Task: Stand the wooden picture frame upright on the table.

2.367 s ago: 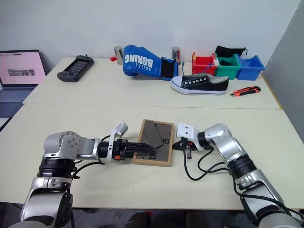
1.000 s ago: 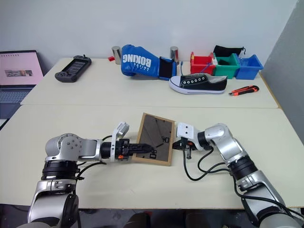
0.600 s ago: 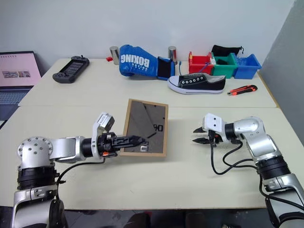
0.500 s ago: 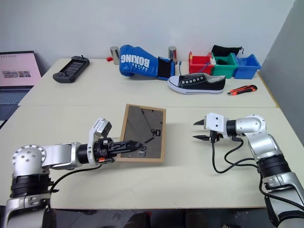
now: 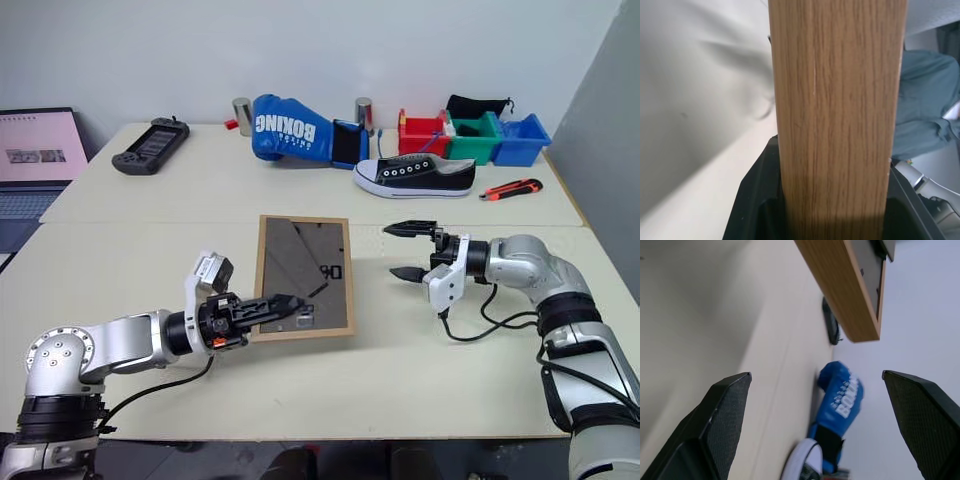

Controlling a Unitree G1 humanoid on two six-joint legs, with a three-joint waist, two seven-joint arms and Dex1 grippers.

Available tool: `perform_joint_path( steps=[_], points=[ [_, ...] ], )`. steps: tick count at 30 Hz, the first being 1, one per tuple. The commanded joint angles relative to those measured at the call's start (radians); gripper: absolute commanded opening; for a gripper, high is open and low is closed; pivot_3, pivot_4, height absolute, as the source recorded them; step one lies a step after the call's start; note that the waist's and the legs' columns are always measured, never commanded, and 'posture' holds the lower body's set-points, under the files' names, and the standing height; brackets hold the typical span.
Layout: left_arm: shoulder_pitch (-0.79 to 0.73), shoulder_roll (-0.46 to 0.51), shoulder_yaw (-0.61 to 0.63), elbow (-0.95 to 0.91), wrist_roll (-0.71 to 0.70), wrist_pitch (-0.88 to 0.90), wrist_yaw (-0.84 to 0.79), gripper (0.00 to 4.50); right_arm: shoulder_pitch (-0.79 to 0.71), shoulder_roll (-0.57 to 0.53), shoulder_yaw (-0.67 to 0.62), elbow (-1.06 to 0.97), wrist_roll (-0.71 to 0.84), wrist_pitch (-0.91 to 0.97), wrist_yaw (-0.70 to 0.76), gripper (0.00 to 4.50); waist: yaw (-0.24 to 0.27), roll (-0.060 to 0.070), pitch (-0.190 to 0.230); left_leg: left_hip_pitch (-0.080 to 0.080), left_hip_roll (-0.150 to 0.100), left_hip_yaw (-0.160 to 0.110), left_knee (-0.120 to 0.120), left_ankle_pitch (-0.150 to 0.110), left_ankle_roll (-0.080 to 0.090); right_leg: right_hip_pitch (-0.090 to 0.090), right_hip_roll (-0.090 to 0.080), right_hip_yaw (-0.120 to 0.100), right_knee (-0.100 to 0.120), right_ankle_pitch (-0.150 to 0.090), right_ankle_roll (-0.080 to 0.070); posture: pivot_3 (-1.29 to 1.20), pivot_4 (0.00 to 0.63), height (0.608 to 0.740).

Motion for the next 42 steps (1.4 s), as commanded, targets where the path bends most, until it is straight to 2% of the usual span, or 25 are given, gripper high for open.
perform_joint_path(
  steps=[1,4,8,11,13,14,16,17,19,21,22,23,25,29,34,39,42],
  points=[
    [0.012,-0.019,0.01,-0.058,-0.044,-0.034,-0.026,1.28,-0.053,-0.006,0.007,-0.014,-0.193,-0.016,-0.27,4.44,0.0,0.0,0.0,0.0,0.0,0.0,0.0,0.0,0.0,0.0,0.0,0.0,0.0,0.0,0.0,0.0,0.15,0.74],
    [0.02,-0.021,0.009,-0.065,-0.044,-0.043,-0.019,1.28,-0.079,-0.017,0.052,-0.012,-0.308,0.009,-0.436,4.44,0.002,0.0,0.0,0.0,0.0,0.0,0.0,0.0,0.0,0.0,0.0,0.0,0.0,0.0,0.0,0.0,0.15,0.74],
    [0.017,-0.025,0.022,-0.058,-0.044,-0.053,0.006,1.28,-0.107,-0.033,0.106,0.06,-0.319,0.004,-0.501,4.44,0.001,0.0,0.0,0.0,0.0,0.001,0.0,0.0,0.0,0.0,0.0,0.001,0.0,0.0,0.0,0.0,0.15,0.74],
    [0.014,-0.015,0.033,-0.043,-0.044,-0.05,0.008,1.28,-0.147,-0.043,0.111,0.257,-0.119,-0.023,-0.319,4.44,0.0,0.0,0.0,0.0,0.0,0.001,0.0,0.0,0.0,0.0,0.0,0.001,0.0,0.0,0.0,0.0,0.15,0.74],
    [0.03,0.007,0.035,-0.049,-0.044,-0.043,-0.004,1.28,-0.16,-0.009,0.048,0.365,0.122,0.087,0.026,4.44,-0.002,0.0,0.0,0.0,0.0,0.002,0.0,0.0,0.0,0.001,-0.001,0.001,0.0,0.0,0.0,0.0,0.15,0.74],
    [0.041,0.017,0.036,-0.049,-0.044,-0.04,-0.009,1.28,-0.174,0.017,-0.025,0.374,0.276,0.239,0.242,4.44,-0.002,0.0,0.0,0.0,0.0,0.002,0.0,0.0,0.001,0.002,-0.001,0.001,-0.001,0.0,0.0,0.0,0.15,0.74],
    [0.054,0.044,0.039,-0.04,-0.044,-0.033,-0.014,1.28,-0.269,0.059,-0.185,0.351,0.545,0.827,0.712,4.44,-0.01,0.0,0.0,0.001,0.001,0.002,0.0,-0.001,0.001,0.003,-0.001,0.001,-0.002,0.0,0.0,0.0,0.15,0.74],
    [0.057,0.053,0.039,-0.036,-0.044,-0.032,-0.016,1.28,-0.298,0.066,-0.222,0.305,0.636,1.064,0.859,4.44,-0.015,0.001,0.001,0.001,0.002,0.004,0.0,-0.002,0.004,0.003,-0.001,0.002,-0.002,0.0,0.0,0.0,0.15,0.74],
    [0.059,0.071,0.037,-0.03,-0.044,-0.031,-0.021,1.28,-0.305,0.049,-0.23,0.114,0.768,1.483,1.039,4.44,-0.012,0.002,0.001,0.001,0.003,0.002,0.0,-0.002,0.004,0.002,-0.003,0.002,0.0,0.001,0.0,0.0,0.15,0.74],
    [0.058,0.09,0.033,-0.023,-0.044,-0.027,-0.024,1.28,-0.333,0.01,-0.218,-0.069,0.893,1.911,1.15,4.44,-0.002,0.002,0.001,0.001,0.007,-0.001,-0.001,-0.002,0.004,0.002,-0.006,0.0,0.0,0.001,-0.001,0.0,0.15,0.74],
    [0.053,0.1,0.029,-0.021,-0.044,-0.028,-0.021,1.28,-0.34,-0.008,-0.212,-0.151,0.945,2.058,1.178,4.44,0.002,0.003,0.001,0.001,0.008,-0.001,-0.001,-0.002,0.004,0.002,-0.001,-0.002,0.0,0.0,-0.001,0.0,0.15,0.74],
    [0.042,0.103,0.025,-0.014,-0.044,-0.029,-0.018,1.28,-0.342,-0.024,-0.206,-0.249,1.01,2.213,1.189,4.44,0.005,0.003,0.001,-0.001,0.002,-0.003,-0.002,-0.002,0.004,-0.001,-0.001,-0.002,0.0,0.0,-0.001,0.0,0.15,0.74],
    [0.027,0.108,0.018,-0.007,-0.044,-0.031,-0.017,1.28,-0.331,-0.041,-0.205,-0.386,1.093,2.396,1.173,4.44,0.01,0.003,0.001,-0.002,0.001,-0.005,-0.002,-0.002,0.004,-0.002,-0.001,-0.003,0.0,0.0,-0.002,0.0,0.15,0.74],
    [-0.001,0.104,-0.008,-0.003,-0.044,-0.037,0.0,1.28,-0.283,0.037,-0.238,-0.622,1.216,2.607,1.01,4.44,0.016,0.003,0.001,-0.003,0.0,-0.004,-0.002,-0.002,0.004,-0.002,-0.002,-0.003,-0.001,0.0,-0.002,0.0,0.15,0.74],
    [-0.03,0.102,-0.039,-0.003,-0.044,-0.057,0.032,1.28,-0.207,0.199,-0.258,-0.778,1.234,2.682,0.753,4.44,0.011,0.002,0.001,-0.003,0.001,-0.003,-0.001,-0.002,0.004,-0.001,0.0,-0.003,0.0,0.0,-0.001,0.0,0.15,0.74],
    [-0.059,0.088,-0.047,-0.007,-0.044,-0.064,0.032,1.28,-0.189,0.261,-0.218,-0.825,1.228,2.693,0.608,4.44,0.012,0.002,0.001,-0.004,0.0,-0.003,-0.001,-0.002,0.004,-0.002,-0.001,-0.003,0.0,0.0,-0.001,0.0,0.15,0.74],
    [-0.057,0.092,-0.052,-0.014,-0.044,-0.057,0.027,1.28,-0.198,0.267,-0.195,-0.821,1.236,2.684,0.578,4.44,0.011,0.002,0.001,-0.004,0.0,-0.004,-0.001,-0.002,0.004,-0.002,-0.001,-0.004,0.0,0.0,-0.001,0.0,0.15,0.74]
  ],
)
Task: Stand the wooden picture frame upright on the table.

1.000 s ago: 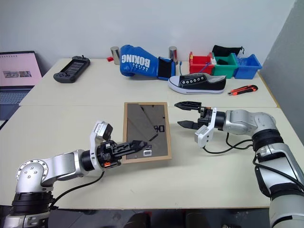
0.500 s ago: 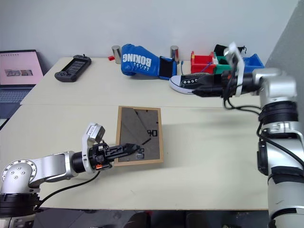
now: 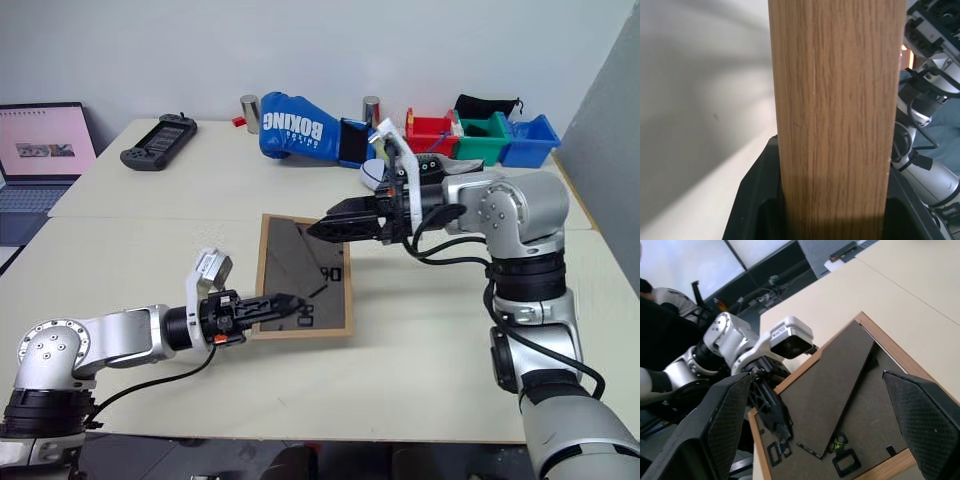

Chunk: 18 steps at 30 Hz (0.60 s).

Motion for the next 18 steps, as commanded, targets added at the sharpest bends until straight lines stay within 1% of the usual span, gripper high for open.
perform_joint_path(
  steps=[1,6,12,18],
  points=[
    [-0.007,0.003,0.007,-0.027,-0.031,-0.007,-0.022,1.28,-0.028,0.0,0.016,-0.032,0.028,-0.008,-0.034,4.44,0.0,0.0,0.0,0.0,0.0,0.0,0.0,0.0,0.0,0.0,0.0,0.0,0.0,0.0,0.0,0.0,0.15,0.74],
    [-0.007,-0.018,0.012,-0.02,-0.031,-0.015,-0.014,1.28,-0.019,0.023,0.033,-0.062,0.076,0.037,-0.068,4.44,-0.001,0.0,0.0,0.0,0.0,0.0,0.0,0.0,0.0,0.0,0.0,0.0,0.0,0.0,0.0,0.0,0.15,0.74],
    [-0.002,-0.022,-0.006,-0.035,-0.031,-0.011,-0.019,1.28,0.013,0.043,0.112,-0.057,0.047,-0.012,-0.13,4.44,-0.006,0.0,0.0,0.001,0.001,0.0,0.0,0.0,0.0,0.0,0.001,0.0,0.0,0.0,0.0,0.0,0.15,0.74],
    [0.005,-0.021,-0.006,-0.04,-0.031,-0.014,-0.017,1.28,0.009,0.049,0.135,-0.041,0.054,-0.05,-0.144,4.44,-0.007,0.0,0.0,0.0,0.001,0.0,0.0,0.0,0.0,0.0,0.001,0.0,0.0,0.0,0.0,0.0,0.15,0.74]
  ],
)
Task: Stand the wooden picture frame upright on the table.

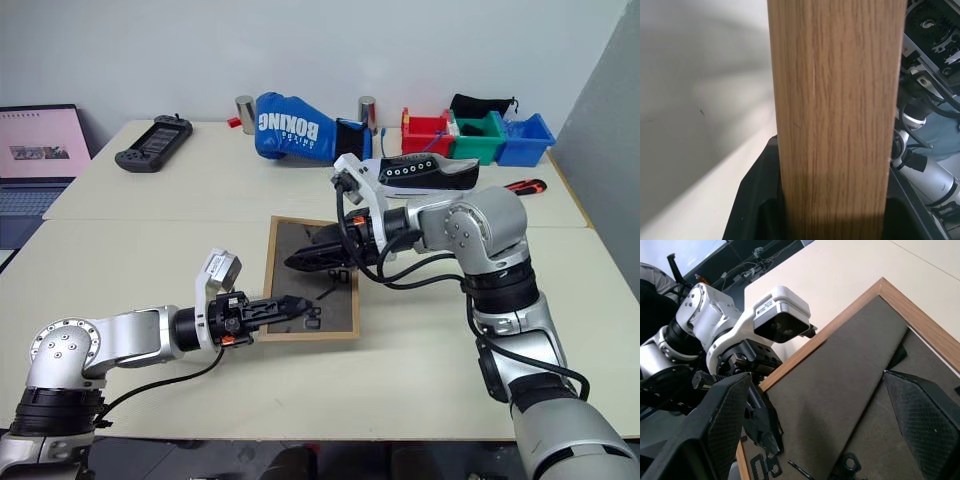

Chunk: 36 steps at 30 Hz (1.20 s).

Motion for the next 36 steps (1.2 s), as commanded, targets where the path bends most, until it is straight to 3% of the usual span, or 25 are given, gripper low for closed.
perform_joint_path(
  steps=[1,6,19,28,36],
  points=[
    [-0.001,0.002,0.018,-0.037,-0.031,-0.015,-0.019,1.28,-0.019,0.003,-0.001,-0.001,0.003,-0.039,-0.011,4.44,0.0,0.0,0.0,0.0,0.0,0.0,0.0,0.0,0.0,0.0,0.0,0.0,0.0,0.0,0.0,0.0,0.15,0.74],
    [0.01,0.006,0.025,-0.041,-0.031,-0.016,-0.022,1.28,-0.032,-0.019,-0.007,0.026,0.009,-0.045,-0.01,4.44,0.0,0.0,0.0,0.0,0.0,0.0,0.0,0.0,0.0,0.0,0.0,0.0,0.0,0.0,0.0,0.0,0.15,0.74],
    [0.003,0.013,0.009,-0.032,-0.031,-0.018,-0.016,1.28,-0.044,0.073,-0.128,-0.026,0.207,0.122,-0.013,4.44,0.0,0.0,0.0,0.0,0.0,0.0,-0.001,0.0,0.0,0.0,0.0,0.0,-0.001,0.0,0.0,0.0,0.15,0.74],
    [0.002,0.019,0.006,-0.027,-0.031,-0.016,-0.02,1.28,-0.046,0.01,-0.169,-0.04,0.335,0.191,0.079,4.44,0.0,0.0,0.0,0.0,0.0,0.0,-0.001,0.0,0.0,0.0,0.0,0.0,-0.001,0.0,0.0,0.0,0.15,0.74],
    [-0.004,0.024,0.004,-0.021,-0.031,-0.011,-0.028,1.28,-0.012,-0.054,-0.11,-0.006,0.267,0.111,0.069,4.44,-0.001,0.0,0.0,0.0,0.0,0.0,-0.002,0.0,0.0,0.0,0.001,0.0,-0.002,0.0,0.0,0.0,0.15,0.74]
  ],
)
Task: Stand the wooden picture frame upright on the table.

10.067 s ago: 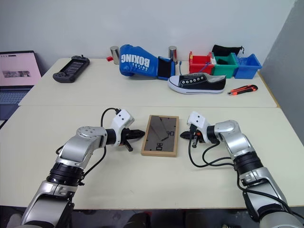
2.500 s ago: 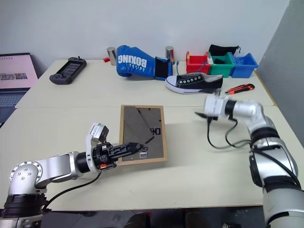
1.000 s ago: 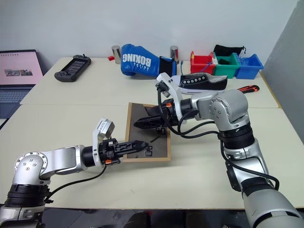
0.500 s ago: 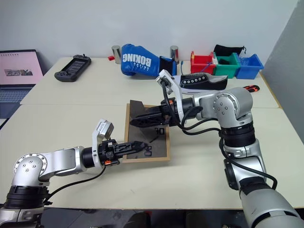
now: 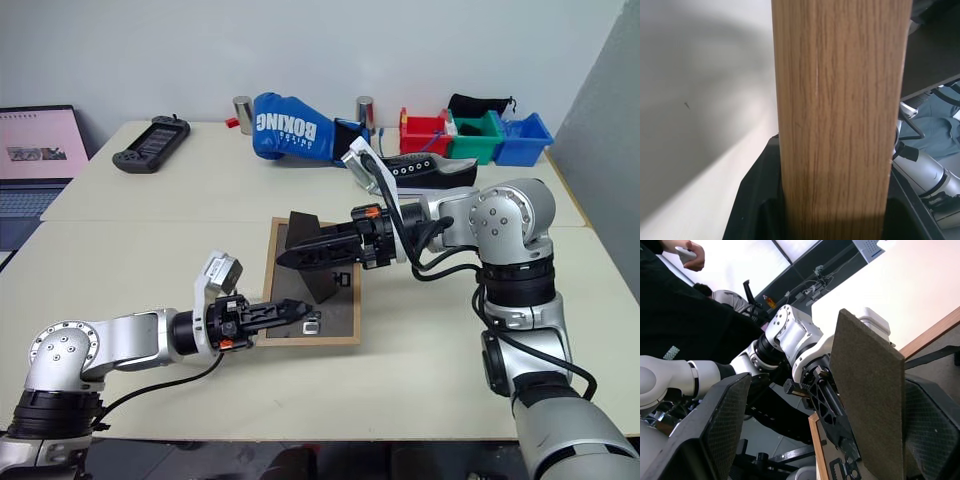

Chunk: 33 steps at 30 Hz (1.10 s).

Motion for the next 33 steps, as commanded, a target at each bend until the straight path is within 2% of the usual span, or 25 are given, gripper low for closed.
perform_joint_path(
  steps=[1,5,11,13,17,20,24,25,27,29,33],
  points=[
    [-0.014,0.017,0.017,-0.015,-0.01,-0.014,-0.012,1.28,0.004,-0.051,0.035,0.009,-0.023,-0.072,0.033,4.44,0.0,0.0,0.0,0.0,0.0,0.0,0.0,0.0,0.0,0.0,0.0,0.0,0.0,0.0,0.0,0.0,0.15,0.74],
    [-0.014,0.012,0.022,-0.017,-0.01,-0.017,-0.017,1.28,0.019,-0.155,0.077,0.074,-0.081,-0.142,0.078,4.44,0.001,0.0,0.0,0.0,0.0,0.0,0.0,0.0,0.0,0.0,0.0,0.0,-0.001,0.0,0.0,0.0,0.15,0.74],
    [-0.02,0.018,0.022,-0.013,-0.01,-0.013,-0.028,1.28,0.024,-0.317,0.107,0.182,-0.133,-0.252,0.237,4.44,0.003,0.0,0.0,-0.001,0.0,0.001,-0.001,0.0,0.0,0.0,0.0,0.001,-0.004,0.0,0.0,0.0,0.15,0.74],
    [-0.02,0.018,0.027,-0.005,-0.01,-0.011,-0.032,1.28,0.036,-0.367,0.116,0.21,-0.168,-0.348,0.319,4.44,0.004,0.0,0.0,-0.001,0.0,0.001,-0.001,0.0,0.0,0.0,0.0,0.001,-0.004,0.0,0.0,0.0,0.15,0.74],
    [-0.024,0.019,0.04,0.008,-0.01,-0.002,-0.046,1.28,0.126,-0.481,0.203,0.153,-0.326,-0.678,0.495,4.44,0.007,0.0,0.0,-0.001,0.0,0.001,-0.003,0.0,0.0,0.001,0.0,0.001,-0.007,0.0,0.0,0.0,0.15,0.74],
    [-0.022,0.013,0.052,0.018,-0.01,0.009,-0.063,1.28,0.193,-0.487,0.226,0.141,-0.47,-0.978,0.486,4.44,0.004,0.0,0.0,-0.001,0.0,0.002,-0.004,0.0,0.0,0.001,0.0,0.001,-0.008,0.0,0.001,0.0,0.15,0.74],
    [-0.028,-0.001,0.066,0.031,-0.01,0.024,-0.087,1.28,0.266,-0.418,0.22,0.223,-0.656,-1.493,0.397,4.44,0.0,-0.001,0.0,0.0,0.001,0.004,-0.004,0.0,0.0,0.001,0.0,0.002,-0.008,0.0,0.001,0.0,0.15,0.74],
    [-0.031,-0.003,0.068,0.03,-0.01,0.03,-0.101,1.28,0.272,-0.397,0.216,0.296,-0.727,-1.721,0.337,4.44,0.0,-0.001,0.0,0.0,0.001,0.004,-0.004,0.0,0.0,0.001,0.0,0.002,-0.008,0.0,0.001,0.0,0.15,0.74],
    [-0.036,-0.01,0.073,0.034,-0.01,0.038,-0.119,1.28,0.265,-0.361,0.204,0.426,-0.814,-2.025,0.253,4.44,0.001,-0.001,0.0,0.0,0.001,0.004,-0.004,0.0,0.0,0.002,0.0,0.002,-0.008,0.001,0.002,0.0,0.15,0.74],
    [-0.031,-0.012,0.075,0.028,-0.01,0.041,-0.131,1.28,0.23,-0.338,0.189,0.593,-0.941,-2.369,0.099,4.44,0.002,-0.001,0.0,0.0,0.0,0.004,-0.004,0.001,-0.002,0.002,-0.001,0.002,-0.009,0.001,0.002,0.0,0.15,0.74],
    [-0.021,-0.015,0.076,0.027,-0.01,0.047,-0.138,1.28,0.158,-0.299,0.18,0.771,-1.114,-2.727,-0.106,4.44,0.0,-0.001,0.001,0.001,0.0,0.005,-0.003,0.002,-0.004,0.002,-0.001,0.003,-0.009,0.001,0.002,0.0,0.15,0.74]
  ],
)
